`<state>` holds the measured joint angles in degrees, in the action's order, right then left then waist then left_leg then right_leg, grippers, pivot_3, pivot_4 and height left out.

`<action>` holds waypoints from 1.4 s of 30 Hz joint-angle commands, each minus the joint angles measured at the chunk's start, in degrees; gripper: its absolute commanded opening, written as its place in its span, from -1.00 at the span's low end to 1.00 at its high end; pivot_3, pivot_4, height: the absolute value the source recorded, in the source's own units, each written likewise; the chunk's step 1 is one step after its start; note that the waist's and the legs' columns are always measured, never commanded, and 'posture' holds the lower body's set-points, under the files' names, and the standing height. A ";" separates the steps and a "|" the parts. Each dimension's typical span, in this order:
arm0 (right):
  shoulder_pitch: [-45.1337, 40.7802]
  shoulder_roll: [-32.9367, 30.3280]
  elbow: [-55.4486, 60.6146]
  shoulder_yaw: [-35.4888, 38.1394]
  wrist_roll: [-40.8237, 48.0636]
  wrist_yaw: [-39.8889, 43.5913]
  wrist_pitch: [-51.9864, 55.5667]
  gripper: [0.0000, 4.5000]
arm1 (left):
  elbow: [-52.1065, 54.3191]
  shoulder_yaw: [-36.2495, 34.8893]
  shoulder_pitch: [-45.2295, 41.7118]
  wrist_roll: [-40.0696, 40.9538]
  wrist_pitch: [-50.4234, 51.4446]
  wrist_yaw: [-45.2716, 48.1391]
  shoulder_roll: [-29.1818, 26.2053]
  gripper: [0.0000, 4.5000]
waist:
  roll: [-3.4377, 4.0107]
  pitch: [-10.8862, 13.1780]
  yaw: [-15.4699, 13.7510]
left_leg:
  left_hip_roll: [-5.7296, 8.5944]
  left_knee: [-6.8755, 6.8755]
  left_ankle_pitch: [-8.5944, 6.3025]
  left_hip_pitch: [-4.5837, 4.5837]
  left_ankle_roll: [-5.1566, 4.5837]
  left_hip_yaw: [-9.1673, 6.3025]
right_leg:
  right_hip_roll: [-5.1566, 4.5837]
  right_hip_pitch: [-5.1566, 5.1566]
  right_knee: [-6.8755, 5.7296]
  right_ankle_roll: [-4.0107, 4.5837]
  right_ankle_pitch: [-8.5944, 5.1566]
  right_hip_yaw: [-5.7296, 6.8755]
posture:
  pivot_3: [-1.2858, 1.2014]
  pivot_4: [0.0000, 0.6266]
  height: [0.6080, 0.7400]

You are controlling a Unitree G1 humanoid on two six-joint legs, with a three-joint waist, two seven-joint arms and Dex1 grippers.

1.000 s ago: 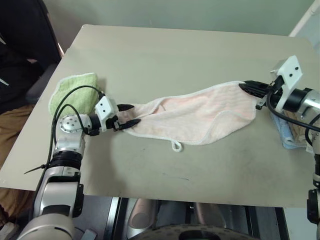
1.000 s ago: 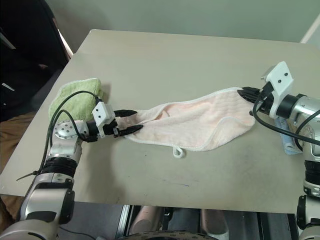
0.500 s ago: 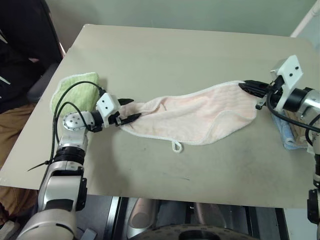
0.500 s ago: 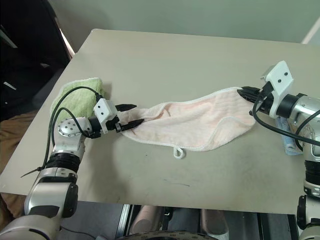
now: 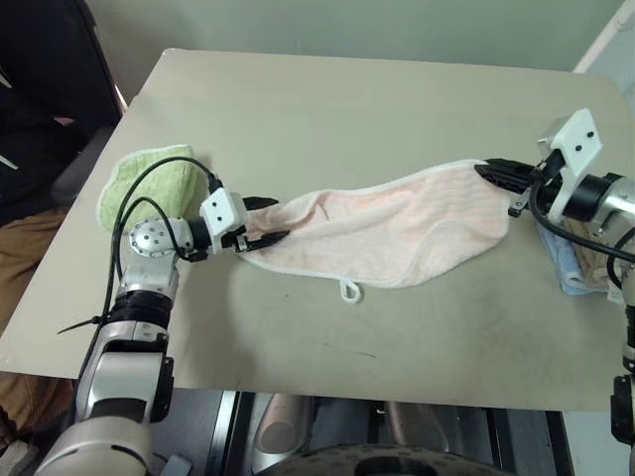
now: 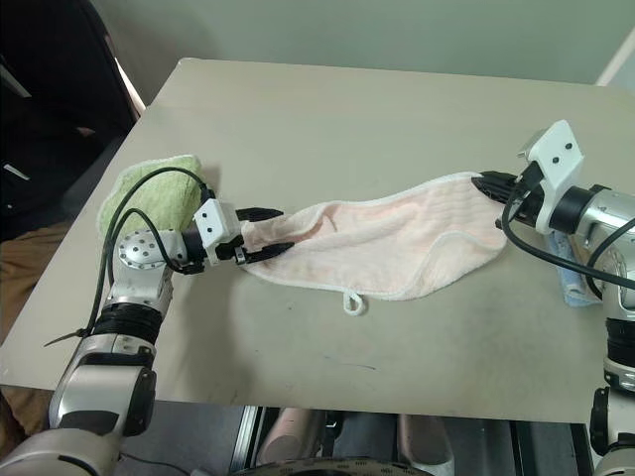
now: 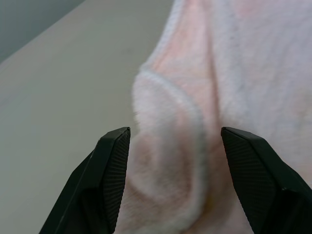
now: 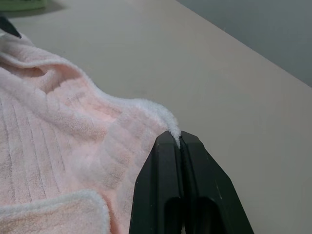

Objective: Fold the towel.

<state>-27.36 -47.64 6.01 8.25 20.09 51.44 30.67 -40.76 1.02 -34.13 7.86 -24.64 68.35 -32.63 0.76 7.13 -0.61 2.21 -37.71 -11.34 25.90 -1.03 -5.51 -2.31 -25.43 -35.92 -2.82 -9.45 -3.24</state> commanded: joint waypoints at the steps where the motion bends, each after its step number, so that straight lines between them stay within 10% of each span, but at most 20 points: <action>1: -0.33 -1.12 1.66 2.07 0.50 -0.64 -0.28 -1.00 | 3.23 -0.61 0.26 0.37 4.08 -2.33 -0.54 0.43 | 0.00 0.00 0.04 | 0.00 -0.01 0.00 -0.01 0.00 0.00 | 0.00 0.00 0.00 0.00 0.00 0.00 | 0.03 -0.52 1.00; 14: 0.42 -1.13 2.13 2.23 0.52 -1.25 -0.20 -1.00 | -2.59 1.12 -1.01 -2.20 1.50 -0.80 -1.32 0.43 | 0.00 0.00 -0.01 | 0.00 -0.05 -0.02 0.00 0.01 0.00 | 0.00 0.00 -0.01 0.00 0.01 0.00 | 0.03 -0.52 1.00; 24: 1.03 -1.38 2.73 2.66 0.78 -1.76 0.21 -1.00 | -4.89 0.96 -2.41 -1.67 0.07 0.82 -0.75 -0.97 | 0.00 0.00 -0.02 | 0.00 -0.07 -0.03 0.01 0.00 0.00 | 0.00 0.00 -0.01 -0.01 0.01 0.00 | 0.03 -0.52 1.00; 42: 1.30 -1.07 3.30 2.56 0.69 -2.14 0.60 -1.00 | -5.84 -1.60 -4.13 2.71 3.64 3.29 0.09 -0.78 | 0.00 0.00 -0.05 | 0.00 -0.17 -0.05 0.05 -0.02 0.01 | 0.00 0.00 -0.01 -0.16 0.10 0.01 | 0.03 -0.52 1.00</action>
<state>-25.56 -47.91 7.13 8.71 20.11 50.02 31.66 -47.59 0.00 -37.70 9.86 -21.13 70.61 -31.65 0.76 7.13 -0.67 2.21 -37.88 -11.40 25.96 -1.06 -5.50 -2.31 -25.42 -35.93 -2.98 -9.35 -3.24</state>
